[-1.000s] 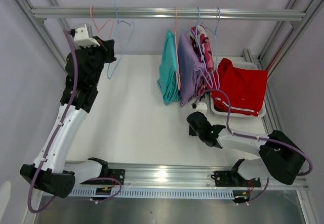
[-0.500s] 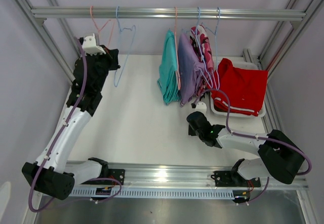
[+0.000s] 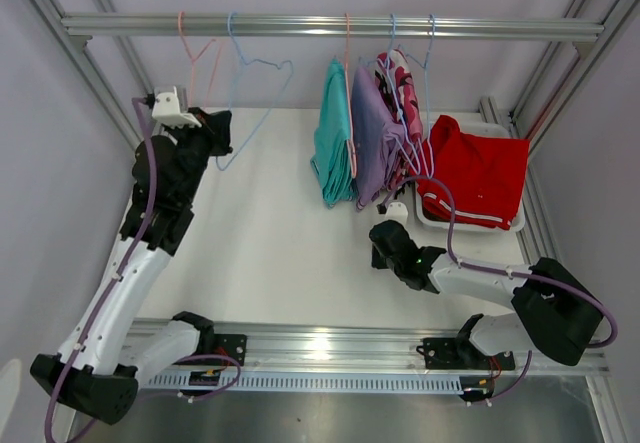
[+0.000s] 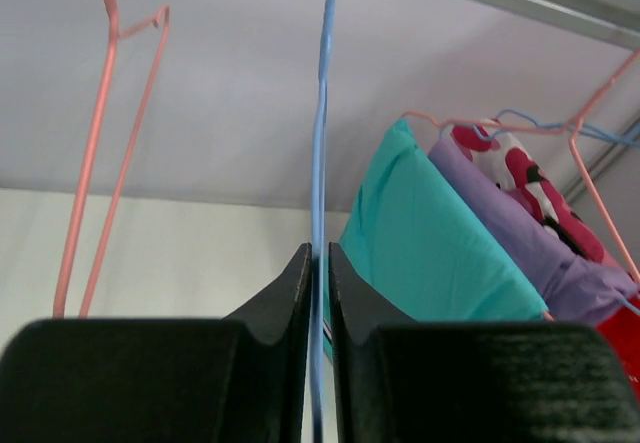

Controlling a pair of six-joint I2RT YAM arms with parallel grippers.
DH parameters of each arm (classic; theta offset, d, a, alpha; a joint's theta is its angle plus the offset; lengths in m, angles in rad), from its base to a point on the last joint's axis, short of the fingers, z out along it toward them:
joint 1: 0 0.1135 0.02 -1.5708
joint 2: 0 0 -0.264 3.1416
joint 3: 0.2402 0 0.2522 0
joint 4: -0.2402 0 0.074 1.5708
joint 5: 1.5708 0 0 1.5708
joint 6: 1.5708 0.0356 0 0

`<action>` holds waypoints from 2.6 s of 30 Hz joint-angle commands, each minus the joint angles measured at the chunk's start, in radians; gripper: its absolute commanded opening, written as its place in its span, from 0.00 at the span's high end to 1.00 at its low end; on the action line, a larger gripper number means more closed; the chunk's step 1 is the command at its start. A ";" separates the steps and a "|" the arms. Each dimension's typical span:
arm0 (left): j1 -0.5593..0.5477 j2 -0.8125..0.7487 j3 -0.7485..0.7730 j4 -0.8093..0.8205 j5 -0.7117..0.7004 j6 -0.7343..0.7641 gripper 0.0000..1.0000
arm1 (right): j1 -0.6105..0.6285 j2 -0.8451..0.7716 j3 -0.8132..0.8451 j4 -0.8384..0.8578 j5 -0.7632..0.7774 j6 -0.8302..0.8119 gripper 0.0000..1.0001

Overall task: Remove the trousers from the hanger
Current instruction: Place the hanger at the clothesline, then pick up the hanger from the clothesline.

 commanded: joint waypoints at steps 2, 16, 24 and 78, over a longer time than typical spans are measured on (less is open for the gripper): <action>-0.026 -0.092 -0.042 -0.099 0.013 0.013 0.84 | 0.004 -0.041 -0.005 0.036 -0.005 0.009 0.87; -0.118 -0.197 0.030 -0.182 0.073 -0.010 0.69 | 0.005 -0.064 -0.020 0.043 -0.020 0.006 0.87; -0.122 0.002 0.092 -0.022 0.353 -0.203 0.56 | 0.007 -0.055 -0.026 0.057 -0.025 -0.005 0.86; -0.266 0.642 0.304 0.505 0.592 -0.461 0.59 | -0.069 0.097 -0.040 0.146 -0.082 -0.062 0.86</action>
